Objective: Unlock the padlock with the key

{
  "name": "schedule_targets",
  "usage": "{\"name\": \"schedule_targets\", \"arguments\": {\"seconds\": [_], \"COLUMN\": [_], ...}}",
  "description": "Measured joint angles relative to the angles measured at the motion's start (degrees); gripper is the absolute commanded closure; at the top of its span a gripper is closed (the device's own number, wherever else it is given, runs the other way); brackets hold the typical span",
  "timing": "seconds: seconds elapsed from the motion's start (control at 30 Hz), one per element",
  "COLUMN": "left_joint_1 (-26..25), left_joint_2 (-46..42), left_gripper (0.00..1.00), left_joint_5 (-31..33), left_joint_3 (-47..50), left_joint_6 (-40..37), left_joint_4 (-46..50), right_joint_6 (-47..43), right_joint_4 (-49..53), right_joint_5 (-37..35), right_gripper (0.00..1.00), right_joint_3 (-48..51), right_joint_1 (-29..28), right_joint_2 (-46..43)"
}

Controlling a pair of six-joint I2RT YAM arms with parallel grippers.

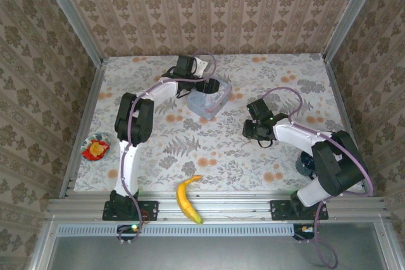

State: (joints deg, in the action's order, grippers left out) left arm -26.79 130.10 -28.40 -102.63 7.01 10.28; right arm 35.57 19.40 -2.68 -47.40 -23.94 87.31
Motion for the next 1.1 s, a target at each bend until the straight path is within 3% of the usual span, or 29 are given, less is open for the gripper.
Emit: {"name": "schedule_targets", "arguments": {"seconds": [0.3, 0.67, 0.87, 1.1], "left_joint_1": [-1.0, -6.4, -8.2, -6.6], "left_joint_2": [9.9, 11.8, 11.8, 4.0], "left_gripper": [0.14, 0.16, 0.12, 0.03], "left_joint_5": [-17.1, -24.0, -23.3, -12.0], "left_joint_3": [-16.7, -22.5, -22.2, -9.0], "left_joint_6": [-7.9, -21.0, -21.5, -11.8], "left_joint_4": [10.0, 25.9, 27.1, 16.0], "right_joint_6": [-1.4, -2.5, -2.4, 1.5], "right_joint_4": [3.2, 4.6, 6.4, 7.3], "right_joint_5": [-0.4, -0.5, -0.5, -0.5], "right_gripper": [0.98, 0.98, 0.98, 0.96], "right_joint_3": [0.2, 2.4, 2.6, 3.8], "right_joint_1": [-0.4, -1.4, -5.0, -10.9], "right_joint_2": [-2.7, -6.8, -7.6, -7.6]}}
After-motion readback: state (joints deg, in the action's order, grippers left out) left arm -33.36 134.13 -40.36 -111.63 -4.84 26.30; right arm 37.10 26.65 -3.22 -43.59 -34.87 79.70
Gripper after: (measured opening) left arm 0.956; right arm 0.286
